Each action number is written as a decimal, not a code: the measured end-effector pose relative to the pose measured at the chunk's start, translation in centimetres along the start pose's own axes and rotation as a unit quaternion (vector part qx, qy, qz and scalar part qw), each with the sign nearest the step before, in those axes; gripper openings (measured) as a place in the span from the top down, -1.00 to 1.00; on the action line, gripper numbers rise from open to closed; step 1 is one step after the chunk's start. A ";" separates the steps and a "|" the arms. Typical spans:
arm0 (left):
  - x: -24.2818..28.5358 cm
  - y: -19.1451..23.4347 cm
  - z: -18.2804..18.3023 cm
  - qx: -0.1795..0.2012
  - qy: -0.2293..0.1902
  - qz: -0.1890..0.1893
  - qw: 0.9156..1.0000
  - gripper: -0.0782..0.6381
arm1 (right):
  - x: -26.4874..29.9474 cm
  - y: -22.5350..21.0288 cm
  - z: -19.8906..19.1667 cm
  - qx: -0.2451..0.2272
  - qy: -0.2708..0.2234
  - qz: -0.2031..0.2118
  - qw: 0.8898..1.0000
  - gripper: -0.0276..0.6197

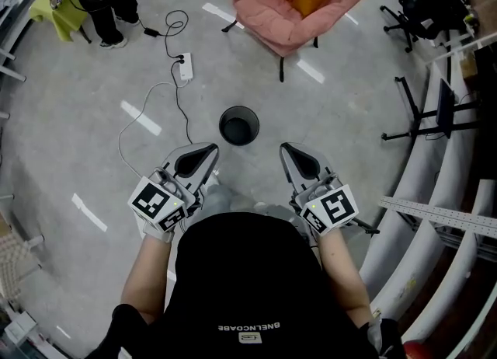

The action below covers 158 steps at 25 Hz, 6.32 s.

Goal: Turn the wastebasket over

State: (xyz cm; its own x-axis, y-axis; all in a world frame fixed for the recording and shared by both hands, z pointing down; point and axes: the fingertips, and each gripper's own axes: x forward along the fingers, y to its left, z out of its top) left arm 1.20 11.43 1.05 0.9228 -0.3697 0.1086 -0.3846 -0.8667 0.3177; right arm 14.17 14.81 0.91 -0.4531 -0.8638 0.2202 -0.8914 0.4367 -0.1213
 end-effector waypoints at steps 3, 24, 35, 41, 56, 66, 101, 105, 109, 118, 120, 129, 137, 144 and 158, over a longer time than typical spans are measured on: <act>-0.4 2.3 0.6 -0.005 0.003 -0.007 1.000 0.74 | 2.6 0.4 0.2 0.007 0.012 -0.003 1.000 0.89; 0.9 8.9 -3.7 -0.071 0.012 0.184 0.980 0.74 | 12.5 -4.9 -7.6 0.014 0.164 0.179 0.970 0.82; -1.7 9.7 -11.9 -0.131 -0.008 0.317 0.939 0.74 | 19.2 -6.3 -22.5 -0.045 0.312 0.273 0.909 0.55; -3.5 10.2 -18.7 -0.177 -0.010 0.365 0.914 0.74 | 22.1 -6.5 -33.7 -0.077 0.399 0.290 0.866 0.50; -7.7 12.0 -34.7 -0.280 -0.048 0.413 0.865 0.74 | 26.7 -5.4 -59.4 -0.145 0.535 0.262 0.790 0.31; -8.6 13.2 -40.7 -0.319 -0.053 0.415 0.851 0.74 | 28.9 -6.6 -69.3 -0.160 0.583 0.210 0.768 0.28; -5.5 22.8 -43.6 -0.342 0.038 0.237 0.909 0.74 | 27.1 -3.4 -73.1 -0.167 0.545 0.048 0.821 0.69; -6.0 22.6 -44.5 -0.346 0.053 0.229 0.908 0.74 | 24.8 -1.2 -75.1 -0.127 0.571 0.061 0.809 0.45; -6.8 22.4 -45.7 -0.352 0.061 0.228 0.906 0.74 | 23.4 -0.4 -77.0 -0.113 0.590 0.069 0.796 0.41; -9.2 23.0 -48.6 -0.363 0.071 0.241 0.897 0.74 | 23.0 1.8 -80.4 -0.216 0.584 0.139 0.770 0.41; -9.6 23.3 -49.2 -0.362 0.074 0.243 0.897 0.74 | 23.4 1.9 -81.4 -0.231 0.582 0.139 0.768 0.41; -10.1 26.0 -51.6 -0.333 0.079 0.241 0.908 0.74 | 28.5 -1.6 -85.4 -0.253 0.559 0.075 0.786 0.35; -10.8 29.0 -53.1 -0.326 0.055 0.271 0.904 0.74 | 32.5 -5.4 -90.2 -0.289 0.556 0.076 0.776 0.28; -10.6 30.1 -54.0 -0.334 0.040 0.285 0.898 0.74 | 33.1 -6.8 -92.8 -0.280 0.568 0.072 0.770 0.84; -5.7 26.7 -49.3 -0.348 0.025 0.301 0.887 0.74 | 25.5 -2.2 -86.2 -0.068 0.592 0.236 0.768 0.31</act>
State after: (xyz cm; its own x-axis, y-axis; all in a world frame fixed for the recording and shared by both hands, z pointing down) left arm -13.17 6.90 55.35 0.5609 -0.6647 0.4935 -0.7173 -0.0926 0.6906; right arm 3.87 13.47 90.25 -0.3443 0.1961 0.9182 -0.5822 0.7226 -0.3726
